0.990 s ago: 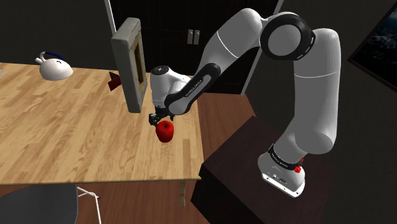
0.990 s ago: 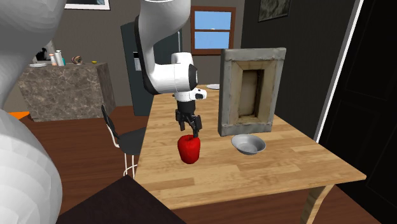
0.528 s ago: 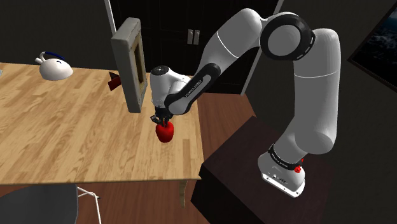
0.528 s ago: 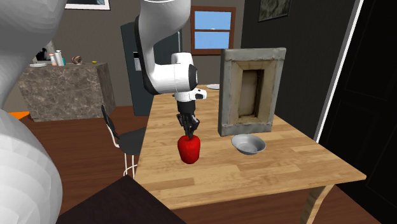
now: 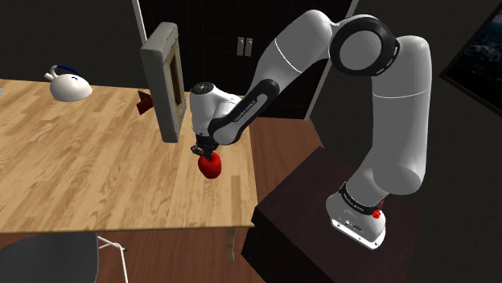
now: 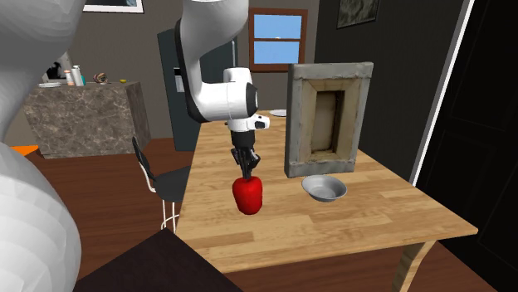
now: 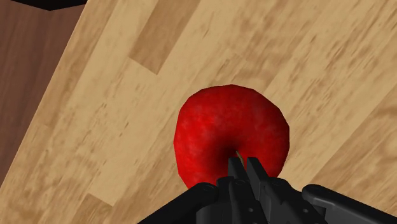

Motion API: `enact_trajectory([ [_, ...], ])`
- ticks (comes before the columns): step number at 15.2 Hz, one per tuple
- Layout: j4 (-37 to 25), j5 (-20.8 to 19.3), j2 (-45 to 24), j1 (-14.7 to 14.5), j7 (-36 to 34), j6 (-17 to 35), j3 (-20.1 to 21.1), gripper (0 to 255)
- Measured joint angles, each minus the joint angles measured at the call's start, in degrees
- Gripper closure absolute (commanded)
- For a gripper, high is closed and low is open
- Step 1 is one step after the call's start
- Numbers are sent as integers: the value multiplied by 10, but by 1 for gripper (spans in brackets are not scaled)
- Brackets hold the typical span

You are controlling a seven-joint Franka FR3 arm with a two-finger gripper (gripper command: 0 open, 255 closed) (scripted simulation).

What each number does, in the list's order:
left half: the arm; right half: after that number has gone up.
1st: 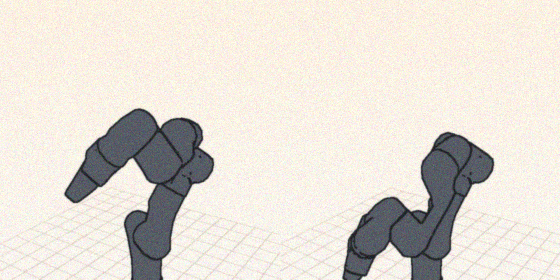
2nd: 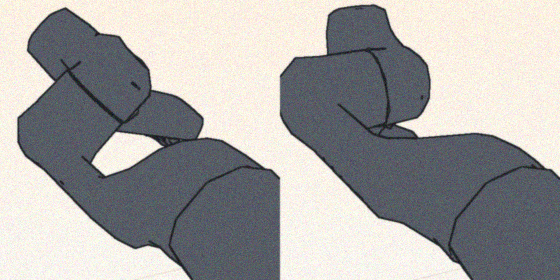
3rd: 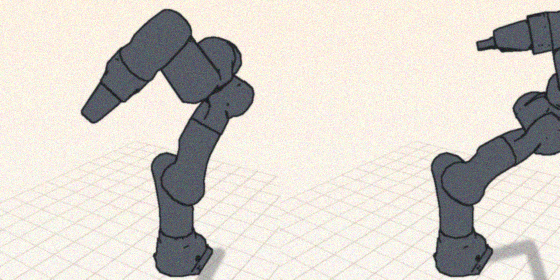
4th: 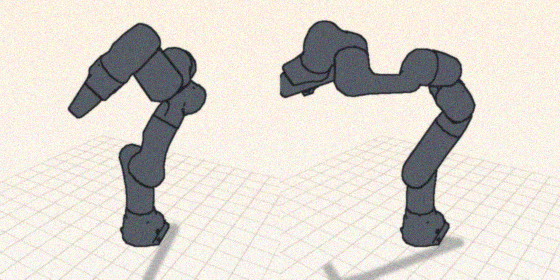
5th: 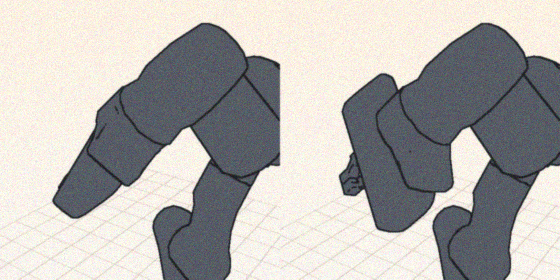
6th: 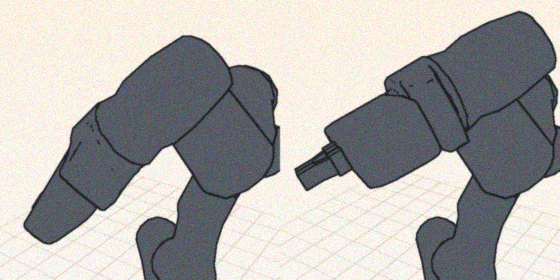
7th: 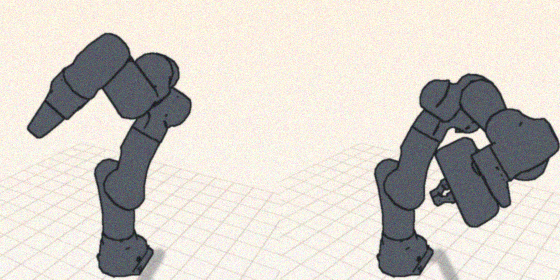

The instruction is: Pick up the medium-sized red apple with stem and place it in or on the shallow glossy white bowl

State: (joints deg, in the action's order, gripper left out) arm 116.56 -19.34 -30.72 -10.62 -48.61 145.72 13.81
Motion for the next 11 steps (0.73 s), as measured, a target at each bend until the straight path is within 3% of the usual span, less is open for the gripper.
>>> enact_trajectory([
  [11,4,31,63,16,25,-56,22,255],
])
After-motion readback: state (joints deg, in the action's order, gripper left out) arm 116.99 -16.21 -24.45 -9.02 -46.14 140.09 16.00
